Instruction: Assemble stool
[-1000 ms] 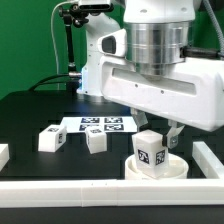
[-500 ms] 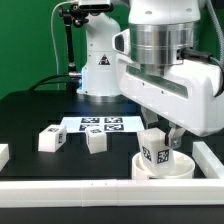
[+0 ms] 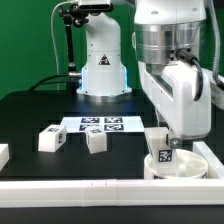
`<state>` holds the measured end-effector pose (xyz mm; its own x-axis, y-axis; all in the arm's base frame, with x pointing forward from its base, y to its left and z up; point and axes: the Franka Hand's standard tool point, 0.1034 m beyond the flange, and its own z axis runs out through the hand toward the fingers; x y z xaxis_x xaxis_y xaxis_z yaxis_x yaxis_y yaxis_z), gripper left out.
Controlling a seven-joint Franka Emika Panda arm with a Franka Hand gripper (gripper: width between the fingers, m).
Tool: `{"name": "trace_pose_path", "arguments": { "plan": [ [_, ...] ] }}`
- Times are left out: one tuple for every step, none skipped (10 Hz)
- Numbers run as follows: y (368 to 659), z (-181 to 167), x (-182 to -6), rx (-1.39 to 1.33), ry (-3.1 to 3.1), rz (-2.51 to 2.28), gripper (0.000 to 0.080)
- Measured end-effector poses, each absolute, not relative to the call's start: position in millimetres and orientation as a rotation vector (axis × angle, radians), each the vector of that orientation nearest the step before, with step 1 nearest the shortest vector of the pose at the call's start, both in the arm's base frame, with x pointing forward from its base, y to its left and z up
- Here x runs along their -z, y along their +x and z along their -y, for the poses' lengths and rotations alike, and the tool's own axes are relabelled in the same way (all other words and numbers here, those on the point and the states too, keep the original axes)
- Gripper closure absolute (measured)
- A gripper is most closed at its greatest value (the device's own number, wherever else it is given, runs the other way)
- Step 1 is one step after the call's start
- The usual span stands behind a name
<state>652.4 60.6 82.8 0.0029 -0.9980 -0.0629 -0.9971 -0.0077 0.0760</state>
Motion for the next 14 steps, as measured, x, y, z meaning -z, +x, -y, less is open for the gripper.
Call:
{"name": "trace_pose_path", "arguments": {
  "plan": [
    [652.6, -62.8, -83.1, 0.151, 2.132, 2.283, 0.0461],
    [652.9, -65.5, -83.4, 0.146, 2.024, 2.373, 0.0461],
    [653.4, -67.2, -84.0, 0.137, 1.929, 2.445, 0.0461],
    [653.9, -67.0, -84.1, 0.127, 1.841, 2.508, 0.0461],
    [653.7, -66.3, -84.3, 0.131, 1.813, 2.528, 0.0461],
    [652.9, -65.1, -84.2, 0.156, 1.783, 2.547, 0.0461],
    [653.9, -64.1, -84.3, 0.168, 1.758, 2.577, 0.0461],
    [654.0, -65.6, -84.3, 0.165, 1.8, 2.551, 0.0452],
    [654.2, -66.2, -84.8, 0.165, 1.814, 2.542, 0.0452],
    [655.9, -64.6, -89.0, 0.168, 1.844, 2.534, 0.0263],
    [657.8, -64.6, -95.1, 0.169, 1.873, 2.527, 0.0175],
    [659.4, -65.3, -100.4, 0.165, 1.896, 2.52, 0.0175],
    [660.7, -65.7, -104.9, 0.161, 1.919, 2.512, 0.0155],
    [659.8, -65.7, -102.4, 0.162, 1.963, 2.476, 0.0151]
  ]
}}
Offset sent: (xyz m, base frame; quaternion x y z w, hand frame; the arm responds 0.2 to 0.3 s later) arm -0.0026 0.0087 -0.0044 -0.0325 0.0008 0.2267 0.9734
